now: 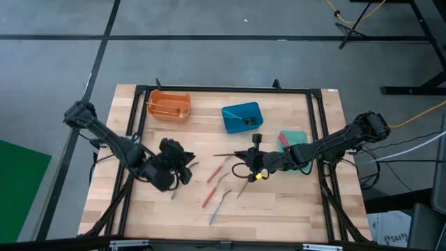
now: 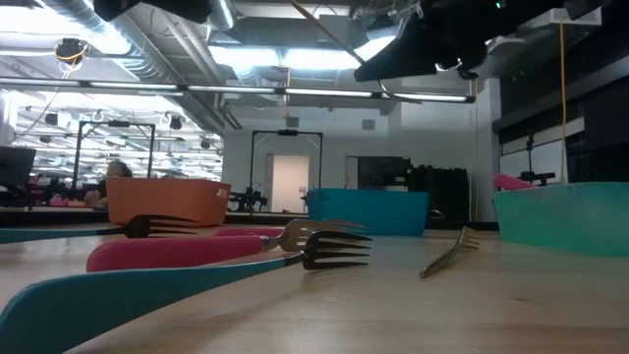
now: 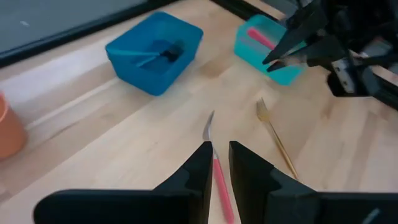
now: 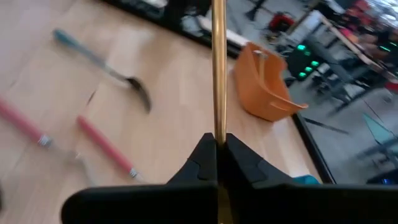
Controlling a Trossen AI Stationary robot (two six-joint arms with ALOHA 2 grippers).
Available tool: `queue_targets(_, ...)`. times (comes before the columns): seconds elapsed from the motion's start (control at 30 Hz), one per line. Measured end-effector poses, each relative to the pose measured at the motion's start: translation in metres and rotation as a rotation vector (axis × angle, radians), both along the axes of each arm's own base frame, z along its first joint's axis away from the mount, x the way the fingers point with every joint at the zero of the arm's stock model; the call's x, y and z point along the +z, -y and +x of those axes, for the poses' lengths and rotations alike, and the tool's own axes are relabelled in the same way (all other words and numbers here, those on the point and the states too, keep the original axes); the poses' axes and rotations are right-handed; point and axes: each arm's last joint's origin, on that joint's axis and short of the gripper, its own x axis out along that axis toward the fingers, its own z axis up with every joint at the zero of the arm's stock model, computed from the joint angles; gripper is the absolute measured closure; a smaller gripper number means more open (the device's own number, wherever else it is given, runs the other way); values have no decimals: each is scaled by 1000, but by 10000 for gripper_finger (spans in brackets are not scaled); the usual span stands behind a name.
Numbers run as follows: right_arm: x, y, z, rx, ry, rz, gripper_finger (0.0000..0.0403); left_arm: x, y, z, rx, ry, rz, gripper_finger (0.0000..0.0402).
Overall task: Sort silverware by color (type)
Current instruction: Put the gold fork into the orange bin
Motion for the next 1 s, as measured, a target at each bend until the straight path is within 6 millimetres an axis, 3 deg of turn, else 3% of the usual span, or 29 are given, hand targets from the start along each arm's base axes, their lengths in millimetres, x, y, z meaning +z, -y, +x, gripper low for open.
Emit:
queue_targets(0.3, 9, 3, 4, -75, 117, 52, 403, -40, 22, 34, 154, 105, 58, 354)
queue_targets(0.53, 9, 9, 5, -114, 124, 45, 403, -65, 25, 66, 213, 180, 25, 354)
queue_targets(0.7, 10, 12, 5, -146, 127, 34, 403, -73, 15, 80, 251, 192, 10, 354)
queue_targets(1.0, 10, 16, 4, -271, 146, -16, 403, -70, -11, 94, 330, 224, 10, 354)
